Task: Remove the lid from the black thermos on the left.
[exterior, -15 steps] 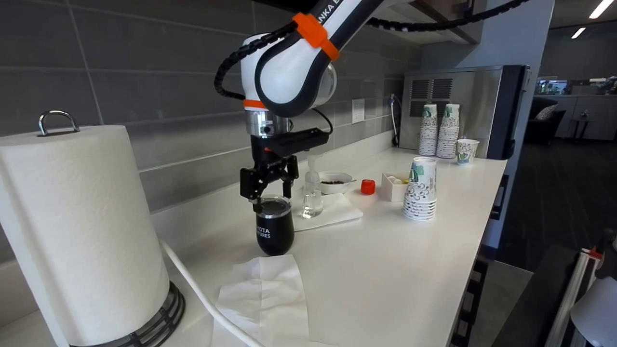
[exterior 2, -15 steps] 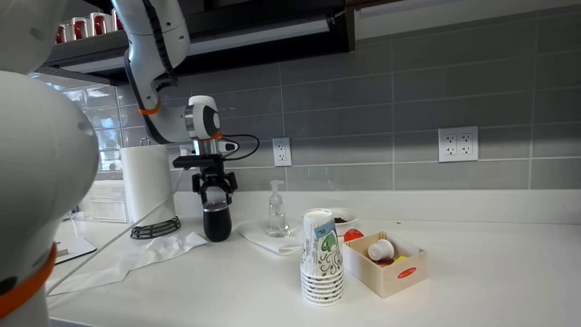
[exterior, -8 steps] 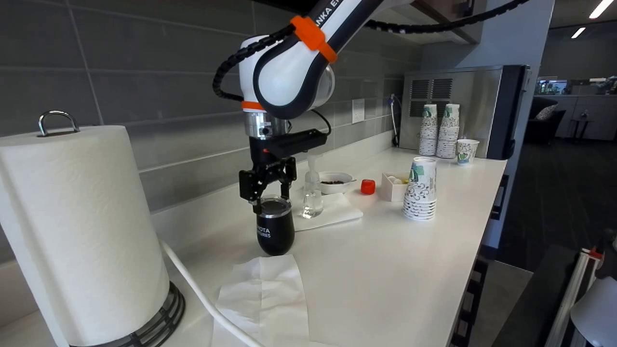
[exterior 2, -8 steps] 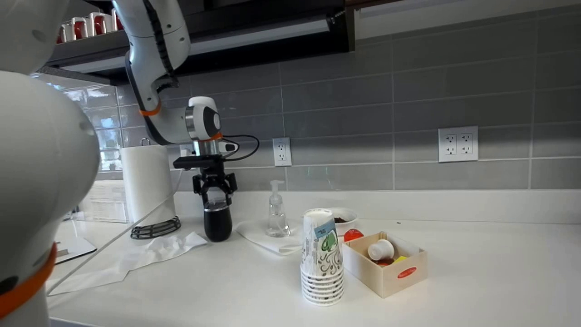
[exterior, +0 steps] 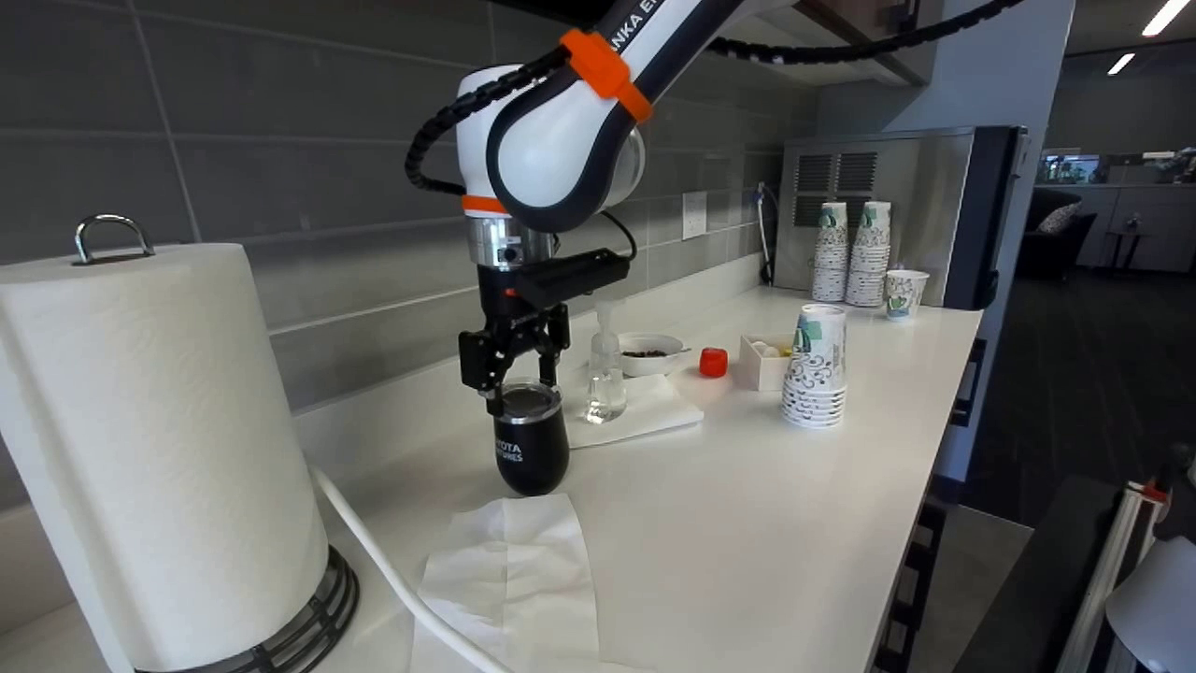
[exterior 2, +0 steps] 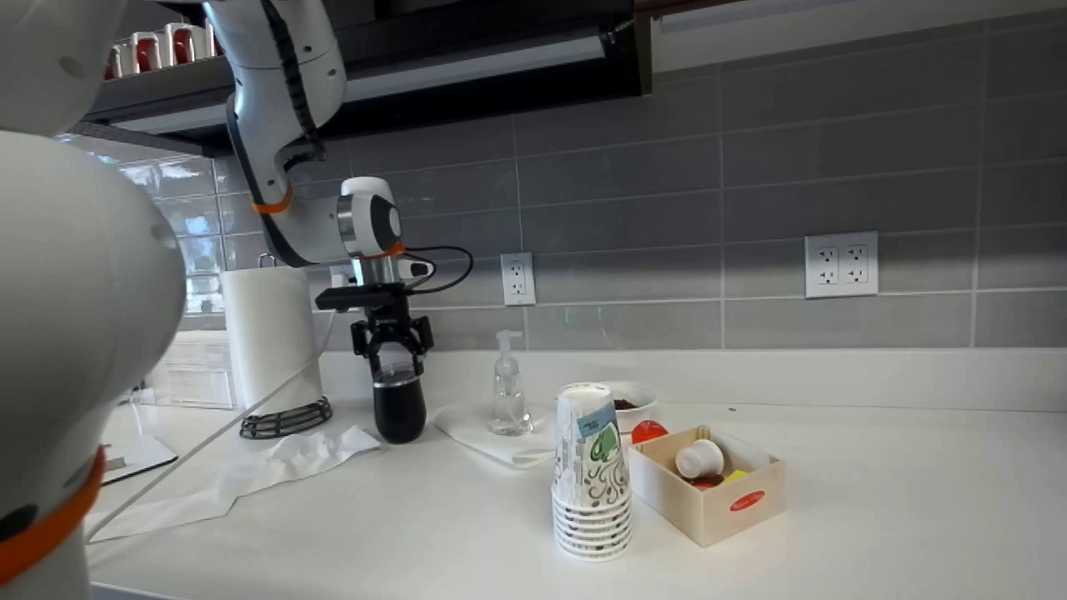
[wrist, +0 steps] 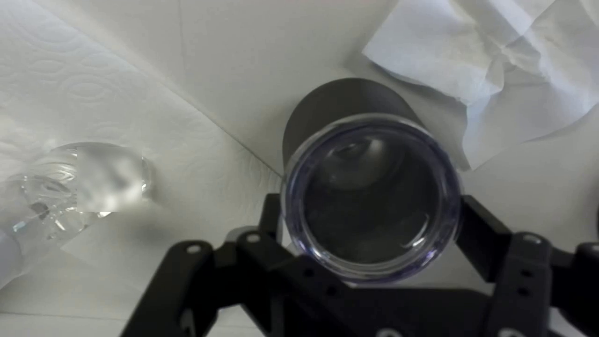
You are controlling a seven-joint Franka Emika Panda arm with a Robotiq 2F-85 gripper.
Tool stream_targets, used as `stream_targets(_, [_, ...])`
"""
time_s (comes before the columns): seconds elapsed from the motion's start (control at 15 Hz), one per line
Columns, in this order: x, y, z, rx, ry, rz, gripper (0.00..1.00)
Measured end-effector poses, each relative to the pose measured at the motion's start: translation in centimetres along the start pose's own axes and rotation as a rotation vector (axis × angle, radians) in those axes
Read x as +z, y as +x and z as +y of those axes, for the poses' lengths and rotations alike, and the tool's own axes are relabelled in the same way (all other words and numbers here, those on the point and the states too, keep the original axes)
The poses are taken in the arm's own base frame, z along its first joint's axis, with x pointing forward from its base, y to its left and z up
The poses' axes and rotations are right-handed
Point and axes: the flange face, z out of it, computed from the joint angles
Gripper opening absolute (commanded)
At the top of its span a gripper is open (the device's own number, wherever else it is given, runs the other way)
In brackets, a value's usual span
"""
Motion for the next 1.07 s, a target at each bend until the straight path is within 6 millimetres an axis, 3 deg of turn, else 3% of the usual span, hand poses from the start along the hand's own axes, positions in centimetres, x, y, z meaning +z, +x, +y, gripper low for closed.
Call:
stream_targets(0.67, [-1.1,-0.1,-1.1,-0.017,0.003,0.016,0.64])
stream_targets(1.07, [-3.0,-0.6,-0.9,-0.021,-0.003,0.034,0.64])
